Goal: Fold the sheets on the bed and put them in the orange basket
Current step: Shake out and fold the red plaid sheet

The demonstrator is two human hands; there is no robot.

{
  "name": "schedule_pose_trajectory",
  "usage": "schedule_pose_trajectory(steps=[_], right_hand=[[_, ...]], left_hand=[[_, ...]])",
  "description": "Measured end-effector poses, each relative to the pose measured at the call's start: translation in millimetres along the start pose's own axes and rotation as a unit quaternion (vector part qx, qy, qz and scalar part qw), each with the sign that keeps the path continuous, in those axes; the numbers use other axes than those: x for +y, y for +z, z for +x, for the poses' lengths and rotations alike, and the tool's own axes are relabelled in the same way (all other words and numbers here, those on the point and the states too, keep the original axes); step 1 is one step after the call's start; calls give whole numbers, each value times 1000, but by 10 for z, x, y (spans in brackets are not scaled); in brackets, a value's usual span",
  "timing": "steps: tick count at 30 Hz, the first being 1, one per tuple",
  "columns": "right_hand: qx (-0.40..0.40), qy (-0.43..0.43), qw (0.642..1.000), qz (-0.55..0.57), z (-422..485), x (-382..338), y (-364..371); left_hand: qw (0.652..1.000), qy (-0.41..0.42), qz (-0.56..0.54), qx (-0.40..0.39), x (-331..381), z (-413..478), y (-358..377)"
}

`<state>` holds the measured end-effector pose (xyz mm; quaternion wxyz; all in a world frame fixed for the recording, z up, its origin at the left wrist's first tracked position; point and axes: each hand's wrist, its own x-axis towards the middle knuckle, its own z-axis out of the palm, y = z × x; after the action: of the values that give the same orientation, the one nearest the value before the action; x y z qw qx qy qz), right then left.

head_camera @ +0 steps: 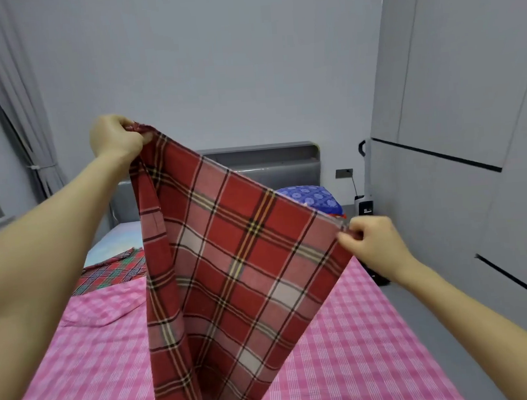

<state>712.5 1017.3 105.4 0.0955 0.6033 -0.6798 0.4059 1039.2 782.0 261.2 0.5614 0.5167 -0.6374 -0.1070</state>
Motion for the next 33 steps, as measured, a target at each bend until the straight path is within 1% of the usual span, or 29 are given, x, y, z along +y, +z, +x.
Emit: schedule_pose_trajectory(steps=[1,2,4,5,7,8,9,10,11,13,14,15,16,17,18,19,20,21,23,25,26,28,29,30,31,32,33], right_hand=[[26,29,999,19,110,13,-23],[36,55,997,51,226,21,-81],[20,105,989,105,488,2,-188],[-8,113,989,92,654,-27,-220],[-70,79,994,-36,933,-10,-232],[-86,63,990,-89,1042,-22,-233],[-76,56,989,-117,1207,-98,-316],[-49,56,990,-117,1330,-151,-388],[19,53,992,-117,1476,-260,-494],[212,32,970,-118,1796,-575,-680],[272,19,958,-94,1942,-747,-722],[264,16,963,-41,2059,-899,-732],[196,13,980,23,2220,-1053,-739],[93,15,993,73,2282,-1102,-738],[8,24,992,124,2382,-1153,-793],[-48,42,981,183,2436,-1139,-875],[-74,51,967,237,2496,-1089,-971],[-94,46,953,284,2575,-1077,-1079],[-121,27,926,356,2658,-1019,-1276],[-150,-9,904,401,2705,-1043,-1449],[-166,-41,890,422,2719,-1072,-1529],[-159,-85,857,482,2772,-1126,-1640],[-145,-87,851,498,2840,-1146,-1666],[-130,-76,857,493,2918,-1163,-1659],[-106,-56,883,454,3031,-1158,-1617],[-80,-17,926,368,3113,-1134,-1552],[-47,13,969,244,3236,-1090,-1443]], left_hand=[[1000,-1,-12,-5,-6,5,-40],[999,-1,-33,-11,-2,8,-89],[994,-7,-100,-31,25,-6,-211],[990,-9,-137,-40,42,2,-280],[979,-20,-191,-69,27,-2,-400],[972,-31,-216,-83,10,-10,-466],[964,-35,-248,-92,17,56,-548],[956,-38,-275,-92,5,74,-630],[949,-32,-305,-73,30,138,-721],[925,-15,-380,5,95,353,-889],[914,-14,-405,28,153,434,-933],[918,-19,-394,44,187,484,-929],[936,-18,-350,42,238,551,-951],[958,-24,-285,24,207,567,-914],[973,-21,-227,15,186,586,-954],[980,-21,-199,13,97,607,-964],[979,-28,-200,4,15,623,-1009],[972,-39,-232,-7,-51,688,-1083],[949,-52,-302,-78,-90,738,-1181],[919,-37,-366,-142,-62,786,-1288],[902,-20,-398,-168,-28,826,-1342],[877,19,-432,-210,47,958,-1450],[875,23,-436,-211,72,1084,-1462],[877,16,-430,-214,123,1173,-1445],[889,7,-410,-203,149,1297,-1375],[914,-2,-361,-184,173,1365,-1298],[950,-9,-270,-155,170,1472,-1169]])
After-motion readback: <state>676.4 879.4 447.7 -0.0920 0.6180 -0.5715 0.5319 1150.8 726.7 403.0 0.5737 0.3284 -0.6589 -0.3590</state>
